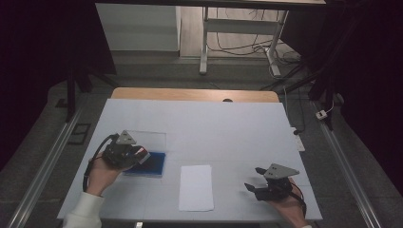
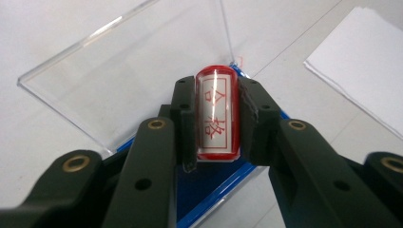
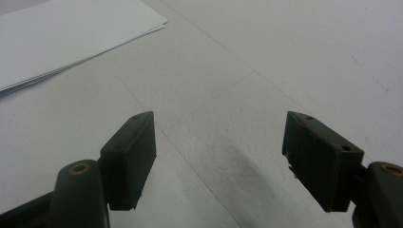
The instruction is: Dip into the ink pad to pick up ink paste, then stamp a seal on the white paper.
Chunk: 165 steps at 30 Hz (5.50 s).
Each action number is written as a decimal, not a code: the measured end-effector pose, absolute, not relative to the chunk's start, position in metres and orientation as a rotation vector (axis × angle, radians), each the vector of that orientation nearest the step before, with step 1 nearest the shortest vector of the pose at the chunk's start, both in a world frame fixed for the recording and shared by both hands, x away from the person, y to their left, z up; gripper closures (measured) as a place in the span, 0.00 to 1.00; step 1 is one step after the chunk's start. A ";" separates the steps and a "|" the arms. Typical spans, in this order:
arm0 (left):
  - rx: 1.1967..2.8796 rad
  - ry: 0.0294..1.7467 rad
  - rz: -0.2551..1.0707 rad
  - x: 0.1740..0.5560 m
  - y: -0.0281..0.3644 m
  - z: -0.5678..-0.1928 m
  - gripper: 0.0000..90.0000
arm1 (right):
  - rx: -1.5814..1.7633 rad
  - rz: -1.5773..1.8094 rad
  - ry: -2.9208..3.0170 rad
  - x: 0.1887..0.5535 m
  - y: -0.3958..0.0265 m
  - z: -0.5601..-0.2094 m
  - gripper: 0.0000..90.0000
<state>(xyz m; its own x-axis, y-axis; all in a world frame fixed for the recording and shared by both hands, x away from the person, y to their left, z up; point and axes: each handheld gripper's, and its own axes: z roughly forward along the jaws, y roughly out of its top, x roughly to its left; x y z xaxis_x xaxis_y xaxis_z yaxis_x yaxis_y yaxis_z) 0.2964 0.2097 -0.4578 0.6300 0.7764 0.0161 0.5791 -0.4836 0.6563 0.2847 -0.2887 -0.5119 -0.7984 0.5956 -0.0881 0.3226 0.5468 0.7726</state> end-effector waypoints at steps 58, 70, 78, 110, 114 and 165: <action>2.210 0.724 0.296 0.274 0.141 -0.439 0.78 | 0.784 1.121 2.439 0.285 -0.295 -0.512 0.30; 2.236 0.683 0.280 0.272 0.124 -0.445 0.78 | 0.778 1.113 2.444 0.283 -0.293 -0.513 0.30; 2.261 0.653 0.253 0.271 0.110 -0.451 0.78 | 0.778 1.115 2.444 0.283 -0.293 -0.513 0.30; 2.407 0.546 0.230 0.269 0.056 -0.477 0.78 | 0.781 1.110 2.451 0.285 -0.292 -0.515 0.30; 2.435 0.544 0.232 0.270 0.052 -0.479 0.78 | 0.780 1.107 2.452 0.285 -0.293 -0.515 0.30; 2.583 0.563 0.246 0.278 0.034 -0.491 0.78 | 0.772 1.096 2.455 0.285 -0.291 -0.516 0.30</action>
